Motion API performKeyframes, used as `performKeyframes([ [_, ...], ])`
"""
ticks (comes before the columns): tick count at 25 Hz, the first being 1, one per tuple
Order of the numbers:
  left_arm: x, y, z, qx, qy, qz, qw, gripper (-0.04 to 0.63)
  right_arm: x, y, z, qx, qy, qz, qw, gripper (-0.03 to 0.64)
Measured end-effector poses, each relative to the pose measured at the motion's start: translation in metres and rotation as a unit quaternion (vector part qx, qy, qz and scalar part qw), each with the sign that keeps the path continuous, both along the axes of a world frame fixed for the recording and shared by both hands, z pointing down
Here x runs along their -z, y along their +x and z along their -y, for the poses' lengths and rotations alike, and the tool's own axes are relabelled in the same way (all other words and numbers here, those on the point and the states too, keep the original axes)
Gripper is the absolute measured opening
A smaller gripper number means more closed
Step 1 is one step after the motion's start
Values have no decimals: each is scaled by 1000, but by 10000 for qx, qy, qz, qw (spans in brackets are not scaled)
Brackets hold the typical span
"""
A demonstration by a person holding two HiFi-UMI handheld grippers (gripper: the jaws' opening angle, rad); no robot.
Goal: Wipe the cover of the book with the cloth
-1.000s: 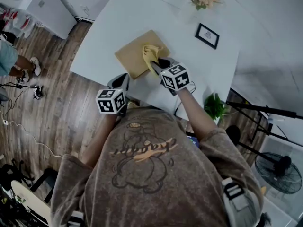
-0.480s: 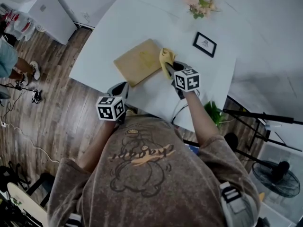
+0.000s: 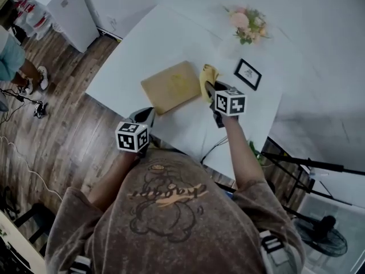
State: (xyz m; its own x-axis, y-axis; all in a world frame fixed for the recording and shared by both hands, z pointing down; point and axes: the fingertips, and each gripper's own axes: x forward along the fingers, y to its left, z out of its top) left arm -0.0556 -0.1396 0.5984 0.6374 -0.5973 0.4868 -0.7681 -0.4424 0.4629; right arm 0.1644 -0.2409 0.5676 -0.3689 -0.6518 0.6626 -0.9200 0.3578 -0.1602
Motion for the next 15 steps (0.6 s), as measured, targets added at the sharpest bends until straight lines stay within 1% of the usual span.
performKeyframes([
  [3,1,-4,1,54,7,-9,10000,3,21,-51,14,362,146,421,9984,61],
  [6,3,-8,1,101,45,6,9999,3,32,-107,23,804,135,758,9938,61],
  [10,6,-17,3,199,89,38,9998,3,35,-176,32,1354,85,852,9871,61],
  [15,3,-31,2,435,70,15,9990,3,-1,-238,18,1757,-374,914,9795,62],
])
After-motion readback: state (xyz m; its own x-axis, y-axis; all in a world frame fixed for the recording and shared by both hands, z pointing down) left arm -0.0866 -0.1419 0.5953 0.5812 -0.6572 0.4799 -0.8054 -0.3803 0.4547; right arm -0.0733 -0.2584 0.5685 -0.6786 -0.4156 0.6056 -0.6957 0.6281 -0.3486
